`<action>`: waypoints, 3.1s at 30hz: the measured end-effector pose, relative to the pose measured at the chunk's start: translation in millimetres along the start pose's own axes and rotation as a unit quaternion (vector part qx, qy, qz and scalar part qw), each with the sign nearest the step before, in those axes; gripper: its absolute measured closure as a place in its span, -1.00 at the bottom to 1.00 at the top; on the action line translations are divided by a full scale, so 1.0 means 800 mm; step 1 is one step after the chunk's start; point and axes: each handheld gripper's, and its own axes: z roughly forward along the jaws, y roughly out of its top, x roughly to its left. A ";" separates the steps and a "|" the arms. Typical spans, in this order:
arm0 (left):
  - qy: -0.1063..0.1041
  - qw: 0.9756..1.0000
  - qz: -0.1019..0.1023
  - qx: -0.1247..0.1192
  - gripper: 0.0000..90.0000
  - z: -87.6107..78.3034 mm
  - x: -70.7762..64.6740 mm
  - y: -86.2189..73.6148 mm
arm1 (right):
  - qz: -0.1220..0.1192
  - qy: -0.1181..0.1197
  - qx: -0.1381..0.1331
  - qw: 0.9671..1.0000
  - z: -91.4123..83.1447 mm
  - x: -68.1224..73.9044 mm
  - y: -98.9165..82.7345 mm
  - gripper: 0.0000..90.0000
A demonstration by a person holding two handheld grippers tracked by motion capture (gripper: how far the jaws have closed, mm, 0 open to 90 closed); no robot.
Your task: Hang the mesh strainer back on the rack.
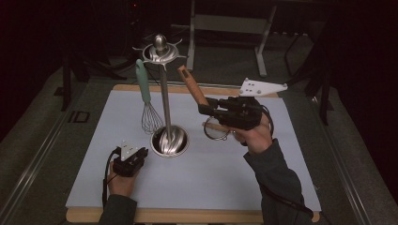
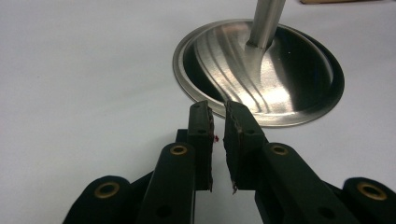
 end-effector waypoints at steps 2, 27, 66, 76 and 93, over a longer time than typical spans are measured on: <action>0.000 1.000 0.000 -0.001 0.80 0.000 0.000 0.000 | -0.002 0.002 -0.006 1.000 0.001 0.002 0.004 0.59; -0.001 1.000 -0.001 -0.002 0.81 0.000 0.000 0.000 | -0.052 0.024 -0.031 0.998 0.020 0.029 0.026 0.59; -0.003 1.000 -0.003 0.001 0.80 0.001 0.001 0.000 | -0.031 -0.018 0.041 0.999 0.091 -0.004 0.004 0.56; -0.003 1.000 -0.002 0.002 0.79 0.001 0.001 0.001 | -0.035 -0.030 0.052 0.998 0.100 -0.006 0.003 0.46; -0.003 1.000 -0.002 0.002 0.79 0.001 0.001 0.001 | -0.057 -0.058 0.078 0.994 0.084 -0.006 -0.001 0.33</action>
